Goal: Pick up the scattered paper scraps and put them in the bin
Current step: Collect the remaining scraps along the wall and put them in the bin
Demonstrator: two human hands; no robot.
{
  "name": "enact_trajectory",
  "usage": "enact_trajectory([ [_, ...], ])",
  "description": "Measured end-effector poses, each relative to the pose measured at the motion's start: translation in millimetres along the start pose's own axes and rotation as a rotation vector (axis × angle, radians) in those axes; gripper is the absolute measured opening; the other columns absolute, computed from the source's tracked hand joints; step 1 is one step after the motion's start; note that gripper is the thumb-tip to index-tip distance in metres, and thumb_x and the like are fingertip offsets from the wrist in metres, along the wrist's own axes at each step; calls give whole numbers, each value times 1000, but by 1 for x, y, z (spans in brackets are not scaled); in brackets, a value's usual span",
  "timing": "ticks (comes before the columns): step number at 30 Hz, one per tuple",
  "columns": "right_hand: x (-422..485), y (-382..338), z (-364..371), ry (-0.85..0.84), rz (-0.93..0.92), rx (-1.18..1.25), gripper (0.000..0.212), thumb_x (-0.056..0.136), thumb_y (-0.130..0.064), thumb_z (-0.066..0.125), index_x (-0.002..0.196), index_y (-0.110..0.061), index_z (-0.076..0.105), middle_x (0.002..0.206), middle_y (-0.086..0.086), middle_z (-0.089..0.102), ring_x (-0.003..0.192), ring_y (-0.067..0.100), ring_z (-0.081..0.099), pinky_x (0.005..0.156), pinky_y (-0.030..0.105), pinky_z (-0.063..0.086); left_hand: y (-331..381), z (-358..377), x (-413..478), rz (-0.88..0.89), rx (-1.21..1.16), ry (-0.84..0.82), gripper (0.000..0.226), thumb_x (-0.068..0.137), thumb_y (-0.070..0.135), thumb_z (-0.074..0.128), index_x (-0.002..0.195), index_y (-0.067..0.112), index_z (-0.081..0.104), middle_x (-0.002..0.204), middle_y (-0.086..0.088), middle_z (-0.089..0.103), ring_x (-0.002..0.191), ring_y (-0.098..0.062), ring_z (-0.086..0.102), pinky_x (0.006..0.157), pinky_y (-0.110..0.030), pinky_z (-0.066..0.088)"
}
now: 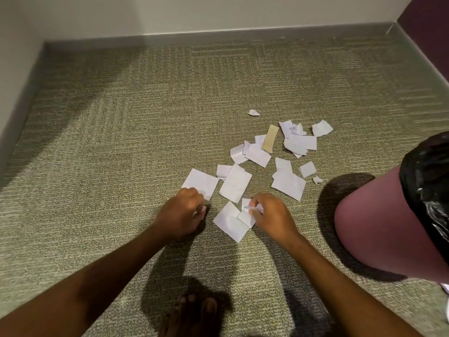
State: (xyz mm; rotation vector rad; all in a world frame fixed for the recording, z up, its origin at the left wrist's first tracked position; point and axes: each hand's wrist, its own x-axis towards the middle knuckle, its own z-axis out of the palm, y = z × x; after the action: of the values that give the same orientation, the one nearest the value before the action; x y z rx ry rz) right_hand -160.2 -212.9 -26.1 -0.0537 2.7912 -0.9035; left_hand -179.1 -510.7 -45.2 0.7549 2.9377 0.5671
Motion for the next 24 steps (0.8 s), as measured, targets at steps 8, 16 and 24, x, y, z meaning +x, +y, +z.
enact_trajectory([
  [8, -31, -8, 5, 117, 258, 385, 14, 93, -16, 80, 92, -24, 69, 94, -4, 70, 73, 7, 57, 56, 26, 41, 26, 23, -48, -168, 265, 89, 24, 104, 35, 58, 115, 14, 62, 124, -11, 58, 110, -33, 55, 85, -48, 44],
  [16, -55, -27, 22, 108, 330, 654, 14, 91, -14, 82, 89, -24, 72, 79, -9, 68, 60, 0, 49, 54, 18, 36, 19, 34, -49, -150, 193, 111, 27, 105, 34, 48, 101, 10, 59, 95, -9, 53, 82, -30, 52, 71, -47, 49],
  [24, -59, -34, 18, 183, 450, 1007, 46, 92, 3, 75, 113, -38, 68, 121, 1, 72, 89, 27, 75, 65, 47, 64, 15, 15, -34, -211, 35, -45, 25, 99, 44, 49, 93, 20, 47, 79, 0, 54, 55, -29, 59, 47, -34, 38],
])
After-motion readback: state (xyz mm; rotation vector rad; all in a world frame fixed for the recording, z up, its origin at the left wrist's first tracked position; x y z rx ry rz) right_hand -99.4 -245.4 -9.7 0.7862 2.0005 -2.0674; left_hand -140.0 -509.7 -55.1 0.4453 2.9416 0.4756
